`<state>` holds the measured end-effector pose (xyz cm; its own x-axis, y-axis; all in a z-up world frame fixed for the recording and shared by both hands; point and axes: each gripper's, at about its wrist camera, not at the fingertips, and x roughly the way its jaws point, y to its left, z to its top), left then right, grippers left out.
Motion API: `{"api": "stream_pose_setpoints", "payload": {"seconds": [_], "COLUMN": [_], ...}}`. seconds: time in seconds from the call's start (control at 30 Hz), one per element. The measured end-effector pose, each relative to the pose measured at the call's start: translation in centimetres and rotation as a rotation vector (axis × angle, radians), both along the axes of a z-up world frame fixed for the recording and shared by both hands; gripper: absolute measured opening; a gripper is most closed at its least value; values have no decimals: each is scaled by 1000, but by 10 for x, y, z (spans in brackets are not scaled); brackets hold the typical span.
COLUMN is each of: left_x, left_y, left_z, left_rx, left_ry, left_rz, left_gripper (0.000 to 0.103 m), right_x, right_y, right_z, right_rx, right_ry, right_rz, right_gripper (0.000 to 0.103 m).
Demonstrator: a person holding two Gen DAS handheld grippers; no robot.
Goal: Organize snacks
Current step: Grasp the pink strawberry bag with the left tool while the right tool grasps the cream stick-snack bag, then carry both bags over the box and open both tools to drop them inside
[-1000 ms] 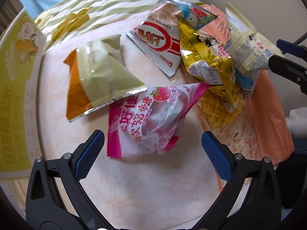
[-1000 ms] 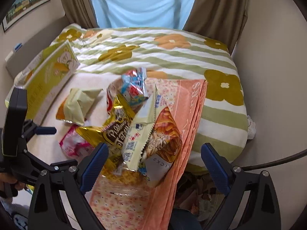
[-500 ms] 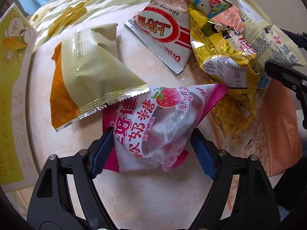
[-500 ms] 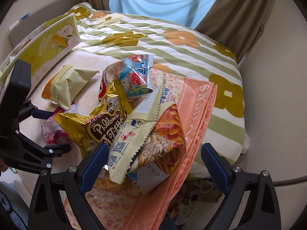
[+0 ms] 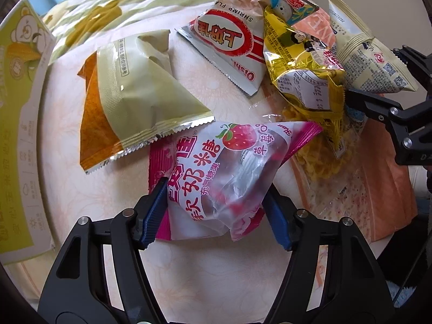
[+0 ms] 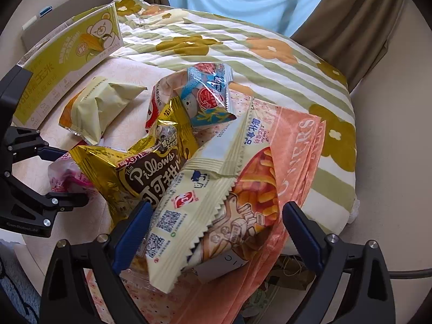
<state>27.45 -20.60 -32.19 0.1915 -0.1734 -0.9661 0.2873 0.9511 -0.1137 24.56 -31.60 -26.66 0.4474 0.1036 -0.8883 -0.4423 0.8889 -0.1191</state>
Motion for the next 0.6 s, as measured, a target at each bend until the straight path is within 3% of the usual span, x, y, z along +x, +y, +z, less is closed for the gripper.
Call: {"api": "stream_pose_setpoints", "payload": {"seconds": [0.13,0.23,0.3,0.6], "left_x": [-3,-5,-7,-23], "left_y": [4,7,7,12], "left_z": [4,7,10,51], "left_rx": [-6,-9,-9,-33], "left_ry": [0,-5,-10,-97], "left_rz": [7,11,11,38], "left_gripper": [64,64,64,61], "right_x": [-1,-4,-7,-32], "right_y": [-2,-1,1,-6], "right_z": [0,2,2,44], "right_rx": [19,56,39,147], "right_ry": [6,17,13,-54], "right_rz": [3,15,15,-38], "right_gripper": [82,57,46,42]}}
